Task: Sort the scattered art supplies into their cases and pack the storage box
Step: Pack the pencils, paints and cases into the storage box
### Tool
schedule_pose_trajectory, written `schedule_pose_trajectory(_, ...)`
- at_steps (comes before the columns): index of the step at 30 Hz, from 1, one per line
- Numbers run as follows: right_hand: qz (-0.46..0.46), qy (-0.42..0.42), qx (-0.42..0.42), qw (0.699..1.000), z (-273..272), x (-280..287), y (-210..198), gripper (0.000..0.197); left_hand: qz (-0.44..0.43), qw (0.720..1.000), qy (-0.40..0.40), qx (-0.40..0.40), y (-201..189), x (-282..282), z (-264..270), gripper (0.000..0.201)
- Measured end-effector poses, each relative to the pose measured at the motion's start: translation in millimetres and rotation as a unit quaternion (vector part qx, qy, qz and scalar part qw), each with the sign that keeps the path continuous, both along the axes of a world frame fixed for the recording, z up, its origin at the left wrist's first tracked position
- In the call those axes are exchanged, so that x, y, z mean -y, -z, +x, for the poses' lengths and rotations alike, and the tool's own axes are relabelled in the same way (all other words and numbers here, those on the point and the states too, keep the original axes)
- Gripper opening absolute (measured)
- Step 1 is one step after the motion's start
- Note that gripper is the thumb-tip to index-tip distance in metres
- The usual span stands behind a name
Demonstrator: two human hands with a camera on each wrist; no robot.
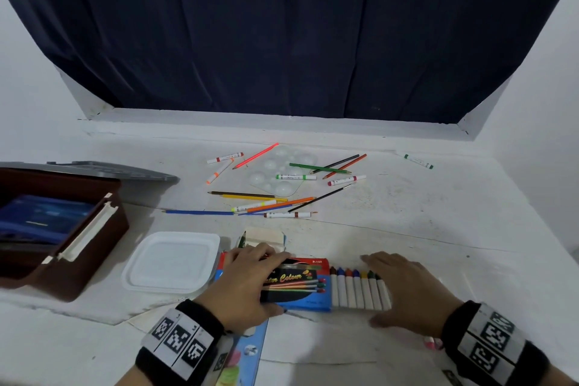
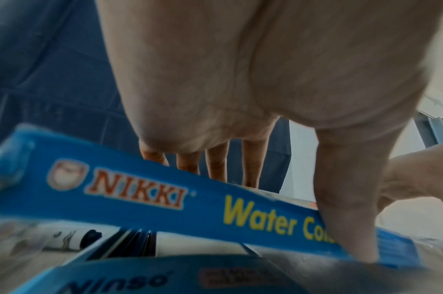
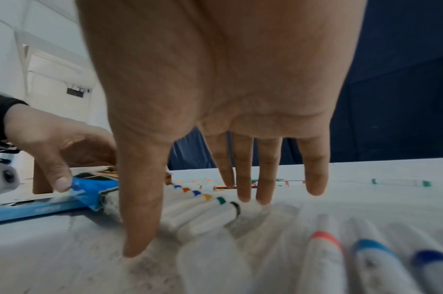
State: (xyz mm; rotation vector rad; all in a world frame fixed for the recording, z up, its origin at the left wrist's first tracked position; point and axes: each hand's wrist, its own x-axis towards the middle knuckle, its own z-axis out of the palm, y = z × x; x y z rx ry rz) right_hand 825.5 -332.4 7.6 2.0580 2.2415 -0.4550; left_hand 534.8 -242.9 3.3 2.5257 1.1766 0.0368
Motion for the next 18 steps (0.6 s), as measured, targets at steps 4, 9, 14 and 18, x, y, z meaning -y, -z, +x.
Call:
schedule_pose_trajectory(4,0.018,0.009,-0.019,1.000,7.1,2.4,-2.6,0.080,-0.005,1.000,0.000,-0.008,1.0,0.9,0.5,0.081)
schedule_pose_trajectory(9,0.026,-0.011,-0.028,0.999,-5.9,0.6,6.4,0.075,-0.009,1.000,0.014,-0.004,2.8,2.3,10.2,0.079)
schedule_pose_trajectory(14,0.028,-0.017,-0.037,0.999,-19.0,-3.5,10.0,0.072,-0.015,0.999,0.037,-0.006,4.7,1.8,27.8,0.078)
schedule_pose_trajectory(18,0.030,0.010,-0.065,0.997,-19.5,-7.7,11.1,0.078,-0.017,0.999,0.040,-0.003,3.3,0.4,37.0,0.078)
